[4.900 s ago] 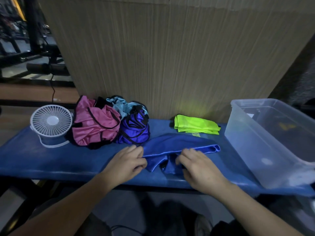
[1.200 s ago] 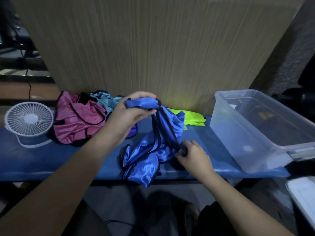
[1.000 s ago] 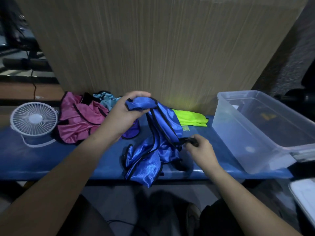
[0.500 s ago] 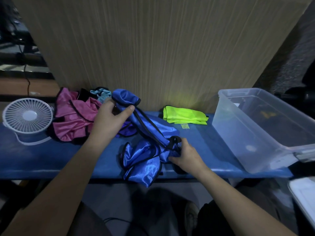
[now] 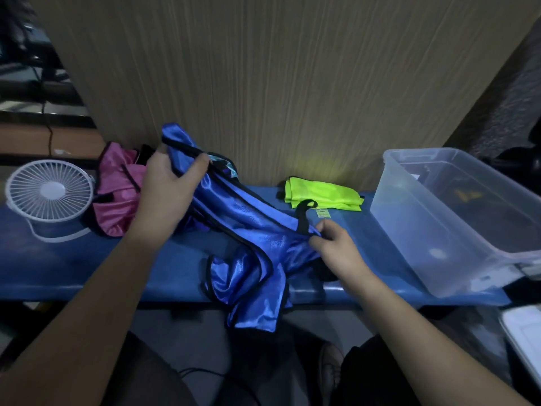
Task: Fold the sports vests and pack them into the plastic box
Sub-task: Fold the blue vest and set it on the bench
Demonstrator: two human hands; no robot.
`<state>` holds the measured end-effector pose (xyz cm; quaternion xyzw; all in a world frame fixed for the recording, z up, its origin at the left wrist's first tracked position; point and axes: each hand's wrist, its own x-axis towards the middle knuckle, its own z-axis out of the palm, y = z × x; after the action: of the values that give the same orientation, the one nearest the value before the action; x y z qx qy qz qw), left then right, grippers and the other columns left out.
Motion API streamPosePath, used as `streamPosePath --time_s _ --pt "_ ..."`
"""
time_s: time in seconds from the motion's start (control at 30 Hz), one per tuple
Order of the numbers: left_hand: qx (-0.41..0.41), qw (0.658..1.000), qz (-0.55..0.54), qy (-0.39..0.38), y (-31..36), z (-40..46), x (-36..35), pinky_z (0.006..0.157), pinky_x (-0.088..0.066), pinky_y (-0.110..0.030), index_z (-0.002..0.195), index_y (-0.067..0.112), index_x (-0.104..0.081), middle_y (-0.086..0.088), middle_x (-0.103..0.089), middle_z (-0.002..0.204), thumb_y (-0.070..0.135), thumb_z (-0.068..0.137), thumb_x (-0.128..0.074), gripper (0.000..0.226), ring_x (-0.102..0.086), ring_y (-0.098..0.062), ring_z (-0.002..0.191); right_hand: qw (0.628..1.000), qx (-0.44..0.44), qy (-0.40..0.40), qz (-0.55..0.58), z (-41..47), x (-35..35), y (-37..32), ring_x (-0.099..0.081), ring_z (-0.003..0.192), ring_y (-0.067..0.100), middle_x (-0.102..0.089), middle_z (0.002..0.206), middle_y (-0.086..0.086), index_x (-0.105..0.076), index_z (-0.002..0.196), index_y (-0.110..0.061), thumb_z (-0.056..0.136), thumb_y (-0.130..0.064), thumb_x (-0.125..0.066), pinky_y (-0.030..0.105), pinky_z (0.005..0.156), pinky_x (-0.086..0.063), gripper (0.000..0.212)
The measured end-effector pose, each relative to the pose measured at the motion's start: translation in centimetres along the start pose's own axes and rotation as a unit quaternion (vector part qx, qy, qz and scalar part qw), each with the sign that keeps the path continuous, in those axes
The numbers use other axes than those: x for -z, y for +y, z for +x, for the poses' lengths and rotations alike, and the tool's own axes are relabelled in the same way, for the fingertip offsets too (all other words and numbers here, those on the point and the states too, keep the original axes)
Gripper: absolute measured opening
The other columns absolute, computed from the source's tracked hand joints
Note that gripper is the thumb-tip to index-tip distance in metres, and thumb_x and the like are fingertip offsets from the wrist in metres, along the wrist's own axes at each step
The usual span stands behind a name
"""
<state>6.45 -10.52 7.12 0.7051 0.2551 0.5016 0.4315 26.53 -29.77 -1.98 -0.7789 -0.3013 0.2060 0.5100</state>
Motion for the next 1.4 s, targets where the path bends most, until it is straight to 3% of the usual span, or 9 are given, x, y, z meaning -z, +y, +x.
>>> streamPosePath --time_s 0.23,0.43,0.57,0.73,0.87,1.03,1.13,1.3,1.4 --pt "-0.072 0.997 0.016 0.007 4.0 2.5 2.4 0.083 -0.053 -0.022 0.104 0.018 -0.06 0.009 -0.067 0.099 0.023 0.095 -0.068 0.013 -0.066 -0.002 0.093 0.991 0.0 -0.074 0.109 -0.8 4.1 -4.9 -0.042 0.069 0.025 -0.044 0.076 0.01 -0.048 0.077 -0.01 0.087 -0.017 -0.068 0.033 0.058 -0.031 0.024" --pt "-0.089 0.996 0.005 0.03 6.7 2.5 3.1 0.084 -0.055 -0.034 0.085 0.035 -0.059 0.01 -0.067 0.092 0.027 0.094 -0.068 0.015 -0.067 -0.006 0.088 0.975 0.155 -0.043 -0.152 -1.7 5.9 -7.7 -0.043 0.057 0.014 -0.055 0.064 -0.002 -0.048 0.085 -0.018 0.092 -0.019 -0.066 0.032 0.056 -0.038 0.019" --pt "-0.084 0.996 0.0 0.038 7.5 2.2 3.9 0.085 -0.056 -0.037 0.084 0.034 -0.061 0.011 -0.067 0.091 0.026 0.094 -0.067 0.014 -0.067 -0.008 0.089 0.957 0.168 -0.061 -0.227 -1.3 6.6 -7.0 -0.045 0.061 0.017 -0.051 0.06 -0.008 -0.049 0.082 -0.03 0.092 -0.028 -0.065 0.039 0.063 -0.041 0.019" --pt "-0.067 0.997 -0.02 0.034 7.7 2.3 3.7 0.091 -0.056 -0.038 0.091 0.033 -0.06 0.008 -0.067 0.097 0.024 0.094 -0.067 0.013 -0.068 -0.01 0.094 0.938 0.203 0.006 -0.281 -0.6 5.6 -5.8 -0.053 0.081 0.023 -0.052 0.082 -0.006 -0.063 0.094 -0.021 0.095 -0.019 -0.059 0.038 0.073 -0.045 0.005" --pt "-0.062 0.998 -0.011 0.021 6.9 2.2 3.1 0.094 -0.055 -0.044 0.096 0.033 -0.059 -0.001 -0.068 0.103 0.025 0.092 -0.069 0.013 -0.069 -0.021 0.102 0.893 0.248 0.095 -0.362 0.8 4.8 -5.3 -0.052 0.093 0.029 -0.046 0.092 0.0 -0.071 0.108 -0.018 0.095 -0.013 -0.058 0.041 0.073 -0.048 0.019" --pt "-0.07 0.997 -0.011 -0.005 5.2 2.2 2.5 0.087 -0.053 -0.022 0.097 0.03 -0.057 0.012 -0.065 0.095 0.014 0.092 -0.071 0.023 -0.064 0.004 0.089 0.849 0.264 0.171 -0.425 3.6 4.2 -6.3 -0.052 0.09 0.027 -0.044 0.09 0.003 -0.073 0.111 -0.022 0.098 -0.013 -0.055 0.038 0.057 -0.05 0.024" --pt "-0.069 0.997 0.016 -0.022 3.5 2.0 1.7 0.084 -0.048 -0.019 0.096 0.024 -0.053 0.005 -0.063 0.093 0.005 0.09 -0.07 0.026 -0.06 0.004 0.083 0.837 0.252 0.161 -0.458 6.1 2.9 -6.4 -0.053 0.089 0.028 -0.044 0.089 0.003 -0.074 0.107 -0.023 0.095 -0.012 -0.057 0.037 0.057 -0.049 0.024" --pt "-0.014 0.998 -0.009 -0.062 -0.7 1.5 0.2 0.103 -0.049 -0.048 0.1 0.035 -0.046 -0.013 -0.07 0.113 0.001 0.081 -0.063 0.042 -0.067 -0.021 0.11 0.795 0.283 0.112 -0.524 8.2 -1.0 -3.7 -0.053 0.077 0.034 -0.05 0.082 0.008 -0.078 0.092 -0.02 0.079 -0.007 -0.072 0.034 0.058 -0.033 0.02" --pt "0.023 0.997 -0.033 -0.073 -2.9 1.0 -0.7 0.101 -0.051 -0.039 0.119 0.029 -0.046 -0.017 -0.069 0.114 -0.007 0.083 -0.061 0.053 -0.068 -0.018 0.109 0.779 0.292 0.086 -0.548 8.7 -2.6 -1.3 -0.054 0.077 0.034 -0.052 0.083 0.009 -0.075 0.09 -0.017 0.077 -0.009 -0.071 0.037 0.059 -0.04 0.016"
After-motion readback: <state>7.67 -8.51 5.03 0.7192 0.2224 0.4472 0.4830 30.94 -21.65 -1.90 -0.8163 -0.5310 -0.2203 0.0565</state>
